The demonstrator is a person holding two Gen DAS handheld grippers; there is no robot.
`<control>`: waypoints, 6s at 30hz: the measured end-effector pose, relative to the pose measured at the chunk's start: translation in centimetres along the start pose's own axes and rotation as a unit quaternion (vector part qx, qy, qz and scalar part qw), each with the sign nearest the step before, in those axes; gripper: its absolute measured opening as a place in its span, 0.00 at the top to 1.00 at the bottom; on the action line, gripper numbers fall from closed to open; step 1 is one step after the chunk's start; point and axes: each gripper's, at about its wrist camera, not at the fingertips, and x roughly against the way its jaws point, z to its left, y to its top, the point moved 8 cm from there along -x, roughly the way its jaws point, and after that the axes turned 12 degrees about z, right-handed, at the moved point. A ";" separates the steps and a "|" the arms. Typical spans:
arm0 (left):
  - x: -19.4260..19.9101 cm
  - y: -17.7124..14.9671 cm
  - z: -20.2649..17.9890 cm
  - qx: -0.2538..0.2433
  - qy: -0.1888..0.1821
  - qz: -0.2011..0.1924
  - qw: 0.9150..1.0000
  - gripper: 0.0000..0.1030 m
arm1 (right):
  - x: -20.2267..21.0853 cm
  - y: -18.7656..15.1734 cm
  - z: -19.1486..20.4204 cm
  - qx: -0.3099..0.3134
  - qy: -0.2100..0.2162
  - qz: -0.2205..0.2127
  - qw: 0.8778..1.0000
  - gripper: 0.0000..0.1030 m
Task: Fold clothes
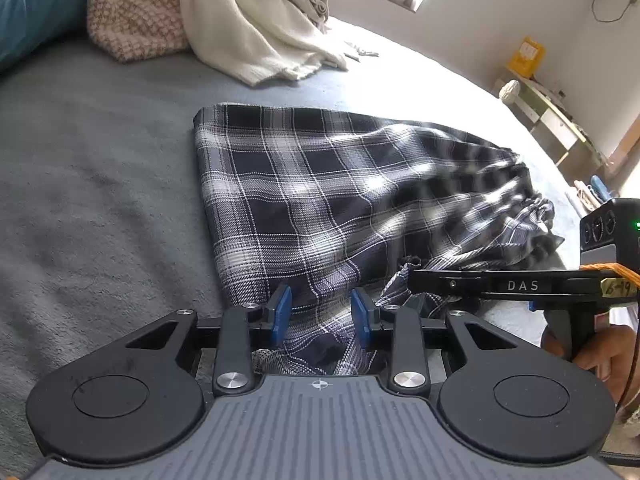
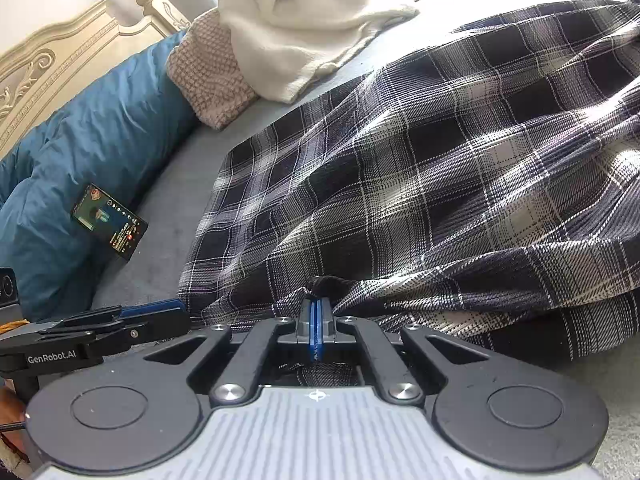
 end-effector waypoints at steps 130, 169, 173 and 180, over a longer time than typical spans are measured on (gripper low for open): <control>-1.3 -0.9 -0.2 -0.005 0.008 0.020 1.000 0.63 | -0.2 0.2 -0.1 0.005 -0.003 0.004 1.000 1.00; -1.5 -1.0 -0.2 -0.007 0.006 0.020 1.000 0.61 | -0.3 0.3 -0.1 0.005 -0.001 0.005 1.000 1.00; -1.5 -0.9 -0.1 -0.007 0.005 0.020 1.000 0.61 | -0.4 0.3 -0.1 0.005 -0.001 0.005 1.000 1.00; -1.4 -0.9 -0.2 -0.007 0.005 0.021 1.000 0.61 | -0.4 0.3 -0.1 0.006 -0.001 0.006 1.000 1.00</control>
